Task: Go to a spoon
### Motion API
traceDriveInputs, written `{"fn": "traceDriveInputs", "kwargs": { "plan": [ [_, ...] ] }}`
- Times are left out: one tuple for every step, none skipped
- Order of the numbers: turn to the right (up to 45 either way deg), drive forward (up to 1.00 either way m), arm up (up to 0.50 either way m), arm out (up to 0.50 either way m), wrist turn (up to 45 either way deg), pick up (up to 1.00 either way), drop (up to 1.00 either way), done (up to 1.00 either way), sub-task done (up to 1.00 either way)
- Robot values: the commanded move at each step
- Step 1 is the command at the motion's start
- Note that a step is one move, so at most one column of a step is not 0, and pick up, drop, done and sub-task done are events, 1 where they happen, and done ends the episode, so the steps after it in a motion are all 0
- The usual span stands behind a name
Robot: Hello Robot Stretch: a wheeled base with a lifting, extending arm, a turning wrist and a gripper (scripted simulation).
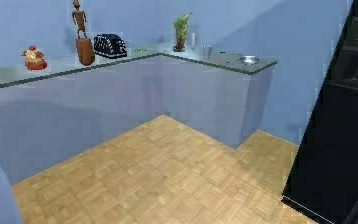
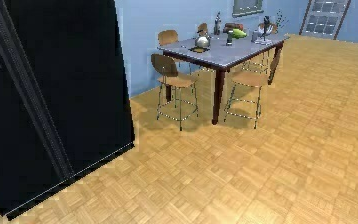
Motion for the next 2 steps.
{"fn": "traceDriveInputs", "kwargs": {
  "plan": [
    [0.0, 0.3, 0.0, 0.0, 0.0, 0.0, 0.0, 0.0, 0.0],
    [6.0, 0.0, 0.0, 0.0, 0.0, 0.0, 0.0, 0.0, 0.0]
  ]
}}
